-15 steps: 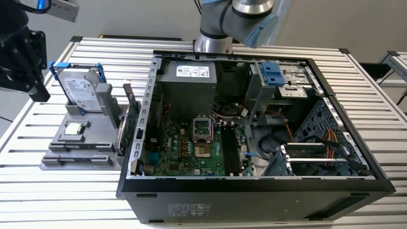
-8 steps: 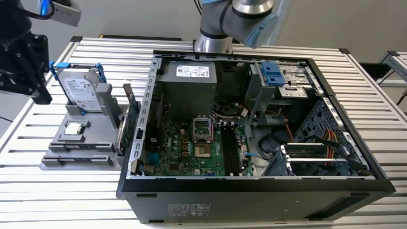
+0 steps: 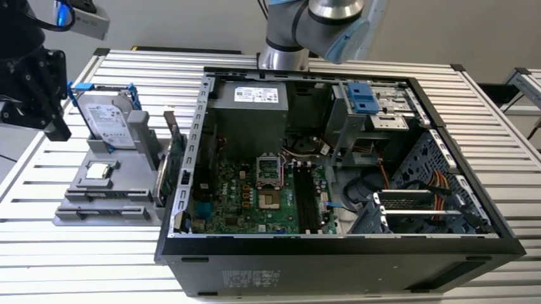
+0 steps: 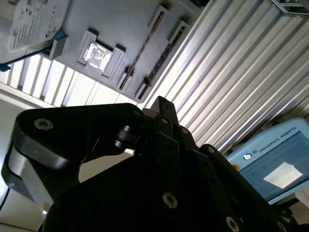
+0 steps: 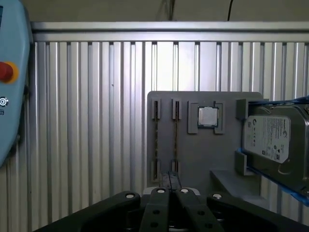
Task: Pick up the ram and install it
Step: 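Pick up the ram and move it above insertion slot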
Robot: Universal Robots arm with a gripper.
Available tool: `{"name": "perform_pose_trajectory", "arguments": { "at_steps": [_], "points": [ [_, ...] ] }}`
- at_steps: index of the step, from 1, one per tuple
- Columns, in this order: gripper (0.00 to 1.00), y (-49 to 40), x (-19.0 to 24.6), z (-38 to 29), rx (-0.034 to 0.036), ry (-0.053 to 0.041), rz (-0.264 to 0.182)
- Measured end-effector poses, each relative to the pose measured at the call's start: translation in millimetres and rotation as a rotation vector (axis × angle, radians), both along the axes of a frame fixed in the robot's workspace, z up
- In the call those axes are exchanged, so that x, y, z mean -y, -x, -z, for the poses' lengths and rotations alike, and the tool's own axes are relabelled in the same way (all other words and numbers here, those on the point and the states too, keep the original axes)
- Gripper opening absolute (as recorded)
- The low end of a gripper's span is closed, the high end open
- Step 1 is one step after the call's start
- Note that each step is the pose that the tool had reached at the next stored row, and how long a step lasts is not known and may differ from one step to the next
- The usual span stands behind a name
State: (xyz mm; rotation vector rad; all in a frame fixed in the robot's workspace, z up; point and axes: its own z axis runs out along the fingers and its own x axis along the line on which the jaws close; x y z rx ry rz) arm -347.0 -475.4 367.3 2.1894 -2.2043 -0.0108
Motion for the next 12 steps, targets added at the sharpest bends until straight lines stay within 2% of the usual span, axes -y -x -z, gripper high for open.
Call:
{"name": "perform_pose_trajectory", "arguments": {
  "at_steps": [12],
  "points": [
    [0.00,-0.7,0.0,5.4,0.0000,0.0000,0.000]
  ]
}}
